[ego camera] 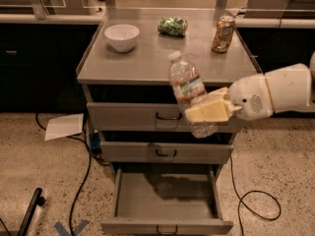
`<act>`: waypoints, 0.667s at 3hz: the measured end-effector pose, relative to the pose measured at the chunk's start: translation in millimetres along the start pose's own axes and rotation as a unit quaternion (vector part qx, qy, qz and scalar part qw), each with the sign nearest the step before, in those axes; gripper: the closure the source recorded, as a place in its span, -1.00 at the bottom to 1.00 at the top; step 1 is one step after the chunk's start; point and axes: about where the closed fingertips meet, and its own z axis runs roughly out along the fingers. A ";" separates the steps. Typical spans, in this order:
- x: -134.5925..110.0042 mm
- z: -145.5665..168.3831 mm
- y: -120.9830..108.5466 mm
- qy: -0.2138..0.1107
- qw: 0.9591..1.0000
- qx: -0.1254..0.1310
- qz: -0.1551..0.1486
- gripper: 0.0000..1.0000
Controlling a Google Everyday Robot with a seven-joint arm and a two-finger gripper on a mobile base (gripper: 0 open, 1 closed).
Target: Pick water bottle from bottom drawer and place on counter
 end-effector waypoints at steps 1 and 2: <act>-38.1 -6.7 -30.1 -0.017 0.999 0.023 -0.017 1.00; -77.3 -10.6 -65.6 -0.047 0.997 0.054 -0.021 1.00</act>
Offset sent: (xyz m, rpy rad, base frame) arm 0.1570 -0.0169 0.0822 0.0623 -0.1926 -0.2070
